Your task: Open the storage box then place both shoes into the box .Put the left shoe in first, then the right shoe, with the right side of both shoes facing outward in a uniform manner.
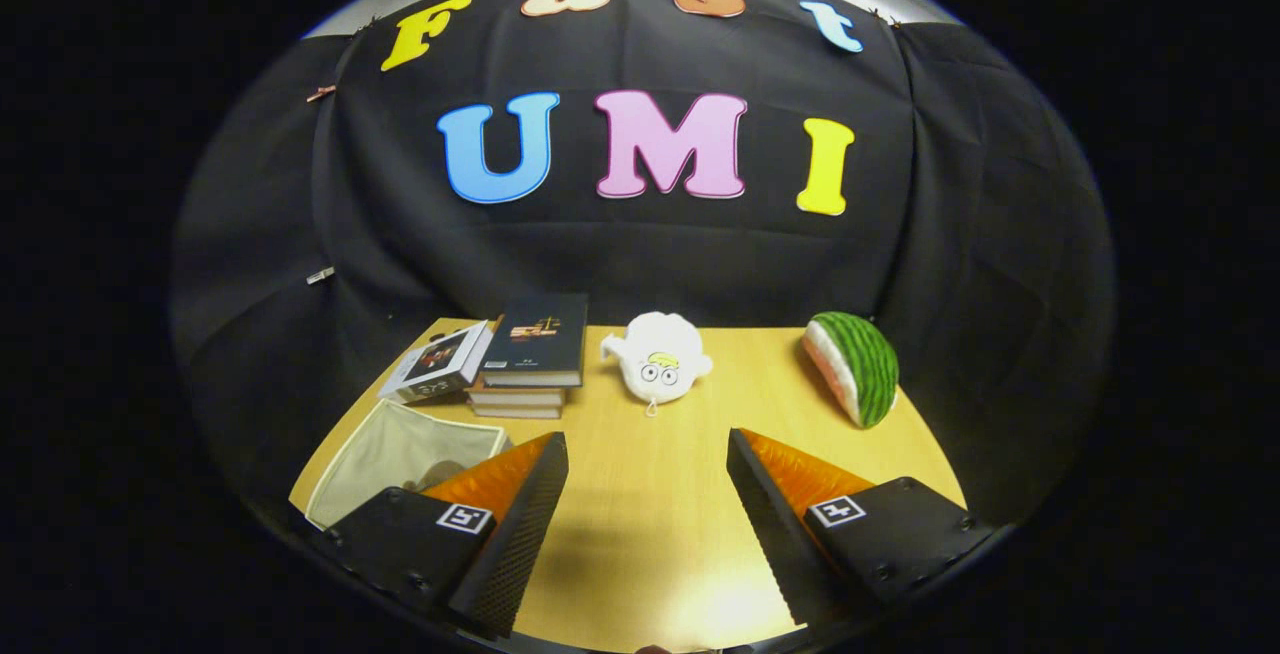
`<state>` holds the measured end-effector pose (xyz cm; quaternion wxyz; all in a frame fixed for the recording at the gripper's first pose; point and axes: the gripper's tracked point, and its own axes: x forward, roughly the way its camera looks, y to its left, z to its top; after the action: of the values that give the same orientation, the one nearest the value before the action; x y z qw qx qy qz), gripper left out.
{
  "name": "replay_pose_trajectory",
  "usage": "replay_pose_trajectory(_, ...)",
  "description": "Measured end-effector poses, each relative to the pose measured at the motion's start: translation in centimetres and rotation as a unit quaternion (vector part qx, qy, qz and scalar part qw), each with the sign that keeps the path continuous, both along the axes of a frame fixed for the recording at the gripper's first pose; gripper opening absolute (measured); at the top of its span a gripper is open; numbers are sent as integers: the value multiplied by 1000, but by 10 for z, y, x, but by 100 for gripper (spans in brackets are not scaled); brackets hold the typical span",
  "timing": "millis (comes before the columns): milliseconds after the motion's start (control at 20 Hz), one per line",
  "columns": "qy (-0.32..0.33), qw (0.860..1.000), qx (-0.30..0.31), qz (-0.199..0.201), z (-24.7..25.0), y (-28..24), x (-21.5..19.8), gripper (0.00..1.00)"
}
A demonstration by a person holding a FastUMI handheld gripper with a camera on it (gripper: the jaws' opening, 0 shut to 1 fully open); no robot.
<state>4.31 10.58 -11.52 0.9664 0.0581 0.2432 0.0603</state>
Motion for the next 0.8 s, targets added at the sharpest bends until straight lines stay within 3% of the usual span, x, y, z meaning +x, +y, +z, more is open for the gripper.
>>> replay_pose_trajectory(400, -93, 994, -14, -64, 58, -90, 2, 98)
replay_pose_trajectory(800, -138, 986, -48, -82, 77, -117, -14, 98)
